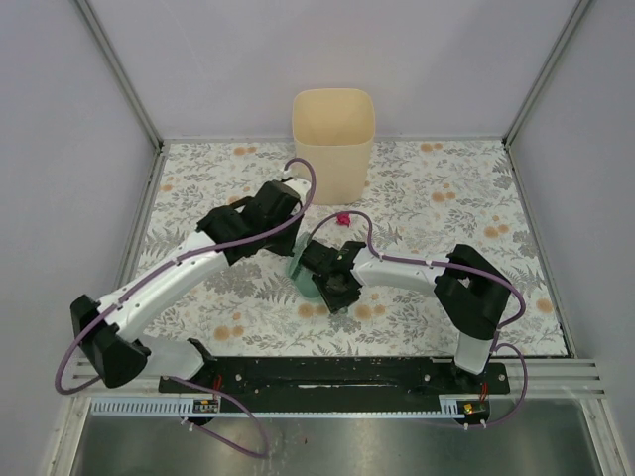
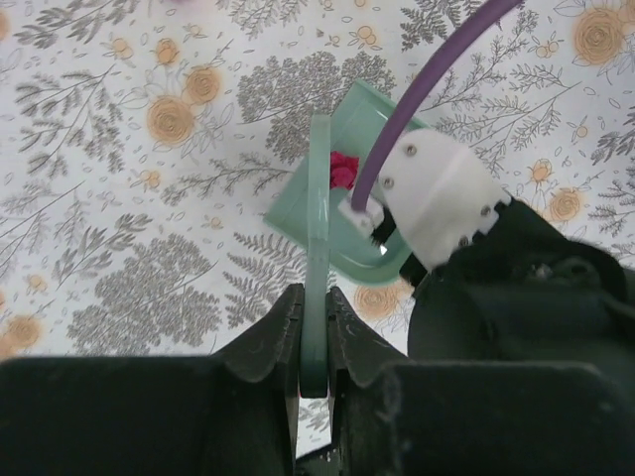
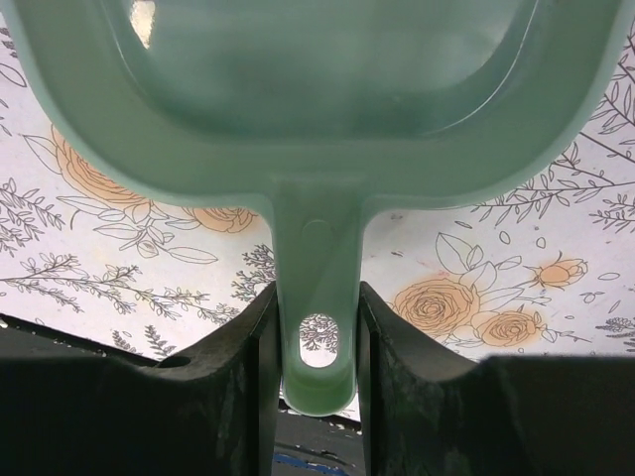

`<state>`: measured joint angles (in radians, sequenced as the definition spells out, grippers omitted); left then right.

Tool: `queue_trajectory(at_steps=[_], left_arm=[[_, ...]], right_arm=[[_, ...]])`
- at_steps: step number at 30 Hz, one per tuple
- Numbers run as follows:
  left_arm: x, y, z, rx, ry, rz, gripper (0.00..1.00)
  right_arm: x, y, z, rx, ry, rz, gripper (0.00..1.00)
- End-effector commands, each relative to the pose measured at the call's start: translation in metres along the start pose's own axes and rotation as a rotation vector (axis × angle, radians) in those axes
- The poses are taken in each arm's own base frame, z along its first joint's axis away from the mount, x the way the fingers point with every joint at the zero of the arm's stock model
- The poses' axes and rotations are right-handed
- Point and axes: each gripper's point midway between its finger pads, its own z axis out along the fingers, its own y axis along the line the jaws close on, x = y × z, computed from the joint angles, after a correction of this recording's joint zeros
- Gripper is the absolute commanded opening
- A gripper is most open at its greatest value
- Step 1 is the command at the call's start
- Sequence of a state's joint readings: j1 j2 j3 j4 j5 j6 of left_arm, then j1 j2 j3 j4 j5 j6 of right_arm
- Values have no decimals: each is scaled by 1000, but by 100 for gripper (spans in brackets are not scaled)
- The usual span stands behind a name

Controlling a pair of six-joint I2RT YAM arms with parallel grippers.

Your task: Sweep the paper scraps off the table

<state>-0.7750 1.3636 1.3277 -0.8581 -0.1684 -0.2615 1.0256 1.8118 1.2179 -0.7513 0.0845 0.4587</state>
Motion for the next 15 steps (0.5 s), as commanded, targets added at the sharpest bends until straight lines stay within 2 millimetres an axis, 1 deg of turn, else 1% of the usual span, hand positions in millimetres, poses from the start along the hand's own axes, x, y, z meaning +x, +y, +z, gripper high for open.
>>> queue_trajectory(at_steps=[1, 3, 4, 5, 6, 7, 11, 13, 15], left_arm=[[-17, 24, -59, -80, -148, -79, 0], [-10, 41, -80, -125, -210, -106, 0], [-2, 48, -80, -156, -211, -109, 0], [3, 58, -89, -184, -248, -129, 0], [9, 65, -91, -206, -267, -143, 0], [20, 69, -90, -215, -276, -160, 0], [37, 76, -99, -190, -365, -233, 0], [46, 80, -100, -189, -395, -259, 0], [54, 86, -101, -205, -418, -281, 0]], right_arm=[[-19, 5, -13, -34, -91, 35, 0], [-25, 3, -13, -18, -114, 38, 0], [-28, 3, -14, -14, -126, 41, 0], [-30, 2, -14, -5, -134, 47, 0], [-33, 1, -14, 3, -146, 48, 0], [-35, 1, -15, 0, -155, 55, 0], [-45, 5, -26, -10, -192, 73, 0], [-53, 7, -37, -15, -221, 81, 0], [-65, 8, -52, -22, -260, 93, 0]])
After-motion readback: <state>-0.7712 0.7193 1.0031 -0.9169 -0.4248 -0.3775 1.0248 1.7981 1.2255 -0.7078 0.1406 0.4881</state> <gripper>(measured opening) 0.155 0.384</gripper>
